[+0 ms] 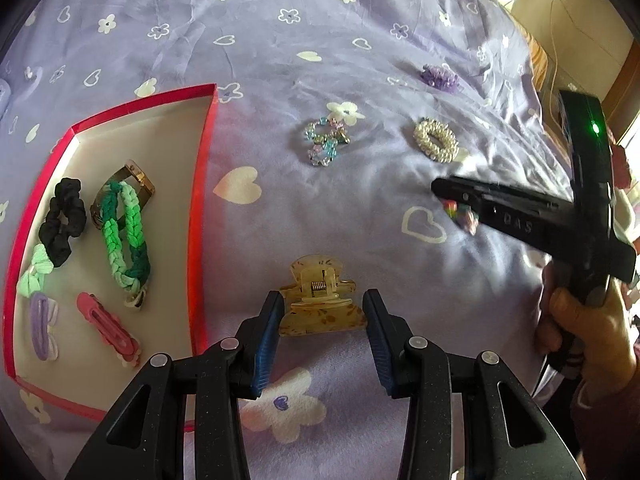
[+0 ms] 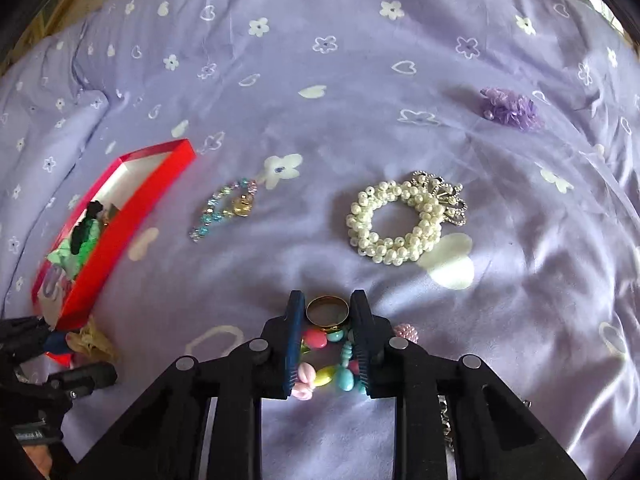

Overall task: Organize jewelry
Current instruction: 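Grasp the yellow claw clip with the left tool while the right tool grasps the gold ring, then carry the claw clip and gold ring over the box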

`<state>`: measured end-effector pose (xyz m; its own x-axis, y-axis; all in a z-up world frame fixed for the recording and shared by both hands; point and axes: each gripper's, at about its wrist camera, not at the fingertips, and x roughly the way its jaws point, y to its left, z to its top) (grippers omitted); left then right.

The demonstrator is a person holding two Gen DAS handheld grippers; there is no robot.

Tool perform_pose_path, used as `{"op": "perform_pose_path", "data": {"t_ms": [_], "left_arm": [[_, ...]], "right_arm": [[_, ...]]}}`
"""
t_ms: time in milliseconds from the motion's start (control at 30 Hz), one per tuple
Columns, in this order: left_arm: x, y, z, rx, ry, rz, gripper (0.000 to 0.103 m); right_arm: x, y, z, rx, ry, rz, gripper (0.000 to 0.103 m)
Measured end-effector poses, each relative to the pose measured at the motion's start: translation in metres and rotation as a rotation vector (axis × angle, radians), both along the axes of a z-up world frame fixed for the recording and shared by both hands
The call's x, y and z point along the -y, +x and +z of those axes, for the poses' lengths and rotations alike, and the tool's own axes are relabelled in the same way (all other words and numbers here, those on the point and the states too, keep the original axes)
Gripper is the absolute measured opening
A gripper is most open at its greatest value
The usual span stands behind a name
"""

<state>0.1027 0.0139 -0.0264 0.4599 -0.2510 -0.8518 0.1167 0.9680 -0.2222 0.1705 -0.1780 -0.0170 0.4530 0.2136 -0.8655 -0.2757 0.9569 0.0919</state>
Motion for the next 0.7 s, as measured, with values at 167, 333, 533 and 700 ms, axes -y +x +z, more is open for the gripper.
{"op": "perform_pose_path", "data": {"t_ms": [167,333,533,700], "left_arm": [[-0.006,-0.007,0.014,0.030,-0.025,0.003,0.040],[-0.016,-0.021,0.031,0.069,-0.033,0.016,0.040],[-0.039,-0.041,0.047,0.104,-0.035,0.059,0.040],[-0.062,-0.055,0.054,0.118,-0.037,0.105,0.040]], "right_arm": [[-0.005,-0.018,0.008,-0.062,0.177,0.034,0.023],[-0.030,-0.037,0.020,-0.064,0.233,0.088,0.023],[-0.058,-0.047,0.036,-0.041,0.245,0.145,0.023],[-0.077,-0.049,0.043,-0.034,0.251,0.178,0.023]]}}
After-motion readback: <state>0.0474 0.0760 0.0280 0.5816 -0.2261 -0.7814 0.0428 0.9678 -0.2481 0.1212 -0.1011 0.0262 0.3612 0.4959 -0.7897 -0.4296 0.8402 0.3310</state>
